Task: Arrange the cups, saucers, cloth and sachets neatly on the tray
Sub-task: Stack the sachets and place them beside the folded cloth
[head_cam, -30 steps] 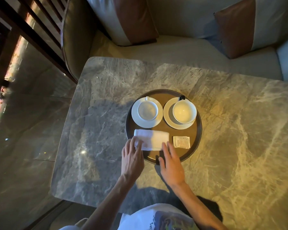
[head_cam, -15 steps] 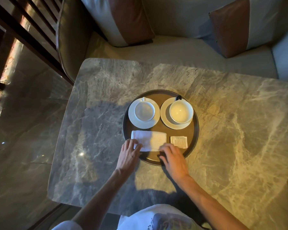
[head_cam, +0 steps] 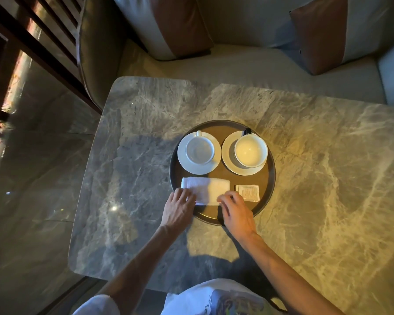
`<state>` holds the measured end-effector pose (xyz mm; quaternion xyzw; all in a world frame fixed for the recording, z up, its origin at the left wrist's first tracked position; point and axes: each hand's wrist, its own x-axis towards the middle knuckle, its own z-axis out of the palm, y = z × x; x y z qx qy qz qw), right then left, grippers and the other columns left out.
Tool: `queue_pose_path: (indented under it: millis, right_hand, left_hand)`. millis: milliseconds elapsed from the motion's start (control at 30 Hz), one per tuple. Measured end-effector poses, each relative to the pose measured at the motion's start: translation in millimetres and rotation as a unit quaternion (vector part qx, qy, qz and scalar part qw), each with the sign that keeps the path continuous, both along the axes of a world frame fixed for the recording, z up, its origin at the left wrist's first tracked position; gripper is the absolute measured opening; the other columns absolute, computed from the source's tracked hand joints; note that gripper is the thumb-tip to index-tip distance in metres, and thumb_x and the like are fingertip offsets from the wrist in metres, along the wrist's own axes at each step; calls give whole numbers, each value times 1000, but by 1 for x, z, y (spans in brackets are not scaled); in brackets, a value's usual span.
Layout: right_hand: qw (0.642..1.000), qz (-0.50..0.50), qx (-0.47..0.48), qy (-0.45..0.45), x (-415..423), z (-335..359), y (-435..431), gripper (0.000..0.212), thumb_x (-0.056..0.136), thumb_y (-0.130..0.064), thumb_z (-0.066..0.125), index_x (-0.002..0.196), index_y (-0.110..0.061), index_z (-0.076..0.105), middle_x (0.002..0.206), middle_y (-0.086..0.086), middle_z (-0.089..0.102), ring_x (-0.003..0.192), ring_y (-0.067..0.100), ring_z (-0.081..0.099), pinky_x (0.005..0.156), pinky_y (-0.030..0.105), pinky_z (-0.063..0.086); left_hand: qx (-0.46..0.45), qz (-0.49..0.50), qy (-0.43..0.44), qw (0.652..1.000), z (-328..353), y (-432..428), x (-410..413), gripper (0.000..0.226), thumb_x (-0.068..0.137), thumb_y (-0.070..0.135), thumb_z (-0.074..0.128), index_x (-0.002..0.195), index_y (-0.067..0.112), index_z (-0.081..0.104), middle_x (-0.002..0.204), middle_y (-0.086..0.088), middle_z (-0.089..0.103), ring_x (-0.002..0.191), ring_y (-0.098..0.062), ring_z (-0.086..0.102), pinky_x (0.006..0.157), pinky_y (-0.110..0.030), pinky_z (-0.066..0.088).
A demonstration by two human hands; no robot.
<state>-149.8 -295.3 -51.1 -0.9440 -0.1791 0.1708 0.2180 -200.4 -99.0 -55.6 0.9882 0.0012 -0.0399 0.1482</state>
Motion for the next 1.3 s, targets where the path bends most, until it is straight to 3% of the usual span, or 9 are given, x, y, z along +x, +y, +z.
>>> queue_pose_path:
  millis: [133,233,300,367,500,633,767,1067,1300]
  right_hand:
    - [971,-215,71,-72,28,4,-42,14,94,-24,56,107,-27,62,102,-11,62,98,7,57,83,13,43]
    - [909,-409,82,-4,55,-9,-81,25,93,-18,61,117,-9,61,108,11,68,99,24,63,91,37,51]
    - [850,-492,152,113,64,-18,-95,23,92,-15,65,112,-3,62,105,18,67,97,24,60,98,41,47]
    - [816,-514,193,180,65,-23,-99,19,89,-11,69,103,1,66,100,13,65,96,21,57,100,40,48]
    - [804,-526,201,193,57,-31,-99,22,86,-7,72,100,9,68,97,15,67,90,21,58,78,22,45]
    - [798,-526,190,224,50,-38,-101,16,85,-13,73,96,-2,72,97,12,70,93,22,62,99,39,49]
    - [798,-532,186,213,47,-43,-101,9,85,-15,73,91,-8,72,101,15,73,97,24,64,106,47,46]
    - [799,-530,166,229,52,-36,-98,13,86,-21,73,75,-22,67,100,12,73,108,32,64,111,50,37]
    - [837,-483,126,226,49,-13,-91,22,94,-25,63,101,-4,66,107,17,70,106,35,63,100,46,48]
  left_hand:
    - [-78,232,-19,969,2,5,1,6,89,8,54,83,8,56,80,-11,57,73,-30,51,69,-42,46]
    - [-242,455,55,856,-5,21,9,13,95,16,48,98,5,53,93,-8,56,87,-28,51,79,-42,43]
    - [-328,481,109,806,-12,32,14,19,96,26,49,95,9,58,84,-3,61,82,-25,57,73,-36,44]
    - [-339,462,143,807,-18,37,18,17,94,24,56,90,12,67,78,-4,65,78,-24,59,71,-31,42]
    - [-335,467,135,807,-29,39,23,9,89,15,63,89,13,72,73,0,65,73,-21,59,69,-28,41]
    - [-339,490,111,796,-33,41,28,14,89,15,62,96,9,72,76,-5,67,73,-24,61,69,-29,44]
    - [-327,502,119,792,-33,40,33,15,89,14,62,97,7,72,80,-7,67,77,-25,61,73,-31,46]
    - [-334,491,148,791,-24,42,33,18,90,14,61,104,9,70,85,-5,68,86,-28,64,75,-29,46]
    - [-351,428,209,806,2,51,35,21,94,16,53,107,2,61,98,-21,70,89,-38,68,84,-50,57]
